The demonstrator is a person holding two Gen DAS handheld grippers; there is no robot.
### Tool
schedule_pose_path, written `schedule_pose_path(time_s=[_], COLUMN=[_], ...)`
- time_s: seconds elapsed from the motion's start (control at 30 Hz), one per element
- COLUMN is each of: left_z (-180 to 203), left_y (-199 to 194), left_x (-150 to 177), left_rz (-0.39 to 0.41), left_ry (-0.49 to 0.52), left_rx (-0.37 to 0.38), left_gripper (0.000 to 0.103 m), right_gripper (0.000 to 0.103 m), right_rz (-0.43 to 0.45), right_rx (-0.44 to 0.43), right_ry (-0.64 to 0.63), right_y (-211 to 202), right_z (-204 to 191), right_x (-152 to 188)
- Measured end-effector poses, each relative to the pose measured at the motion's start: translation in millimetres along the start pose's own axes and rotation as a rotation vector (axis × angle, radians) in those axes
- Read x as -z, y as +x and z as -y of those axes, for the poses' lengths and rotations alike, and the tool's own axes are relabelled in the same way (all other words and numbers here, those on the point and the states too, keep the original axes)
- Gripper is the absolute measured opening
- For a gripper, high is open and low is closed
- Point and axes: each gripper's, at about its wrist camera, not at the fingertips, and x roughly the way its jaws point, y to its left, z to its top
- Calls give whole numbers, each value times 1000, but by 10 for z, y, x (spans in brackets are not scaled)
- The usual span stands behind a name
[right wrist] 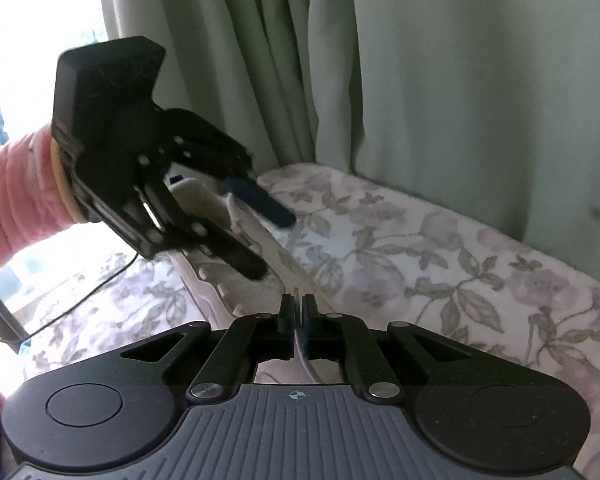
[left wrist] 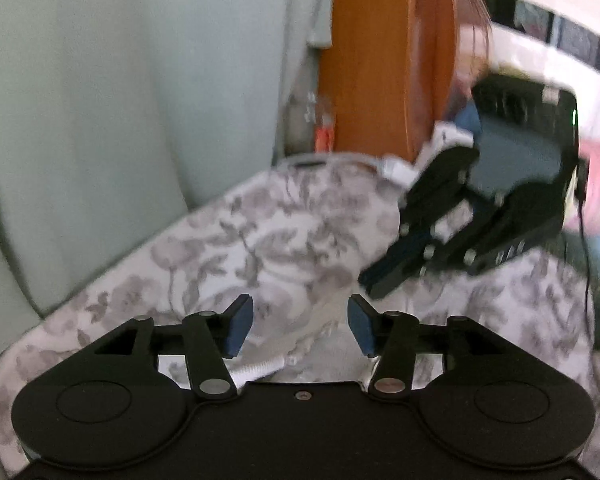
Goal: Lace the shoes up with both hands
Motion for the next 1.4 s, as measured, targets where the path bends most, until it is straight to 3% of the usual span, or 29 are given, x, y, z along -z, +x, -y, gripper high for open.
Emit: schedule_pose_path(time_s=[0.1,0.33,0.7,0.93,1.1,1.4], left_z=[36,3,-95,-147,-180,-212], left_y=[-76,-33,77,78,78,3], left_x=[-32,-39,82,171,224,208], left_rz=[16,37,61,91,118,128], left_ry=[-81,-347,-597,-705,-773,-768], left_rx=[-4,77,185,229,248,218], left_gripper=[49,21,15,0,0,0], right_gripper=[3,3,3,3,2,3], right_rz=[40,96,121,137,149,143], right_rx=[4,17,13,15,20,24], right_ry=[-13,-48,-54,-48,-34,-48], right_y=[-65,-173,-231,-233,-190,-189], right_z=[-61,-196,-268,-261,-221,-215], right_x=[7,15,52,61,48,94])
